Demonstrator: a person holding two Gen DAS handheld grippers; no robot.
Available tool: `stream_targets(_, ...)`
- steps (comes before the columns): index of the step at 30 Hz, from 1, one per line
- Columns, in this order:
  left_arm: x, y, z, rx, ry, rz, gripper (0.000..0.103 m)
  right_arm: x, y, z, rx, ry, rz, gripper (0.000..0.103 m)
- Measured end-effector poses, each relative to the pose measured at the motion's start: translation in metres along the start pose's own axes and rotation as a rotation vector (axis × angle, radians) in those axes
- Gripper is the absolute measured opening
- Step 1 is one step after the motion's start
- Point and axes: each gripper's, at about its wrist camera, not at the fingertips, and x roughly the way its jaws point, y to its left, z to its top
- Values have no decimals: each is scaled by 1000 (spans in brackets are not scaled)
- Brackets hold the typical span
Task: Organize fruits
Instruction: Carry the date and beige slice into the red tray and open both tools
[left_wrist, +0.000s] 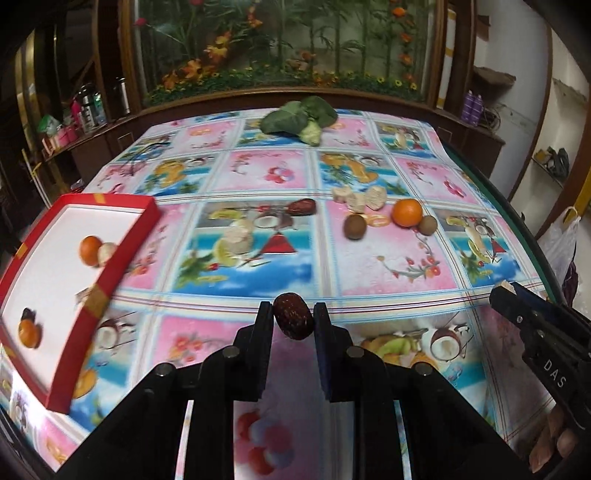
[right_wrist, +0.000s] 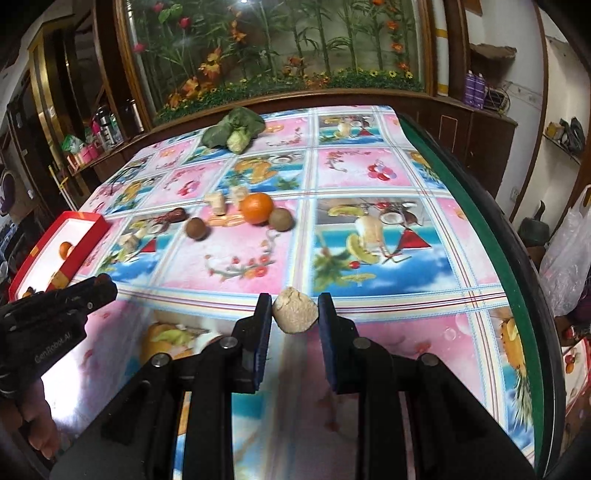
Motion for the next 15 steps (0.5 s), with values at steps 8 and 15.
stream_targets(8,-11,32,-7,-52,-10,14,21,-13,30,-1,-50,-6,-2,27)
stream_targets(15,-22,61,-12,-95,-31,27,21,-15,56,-1,-87,-4,13,27)
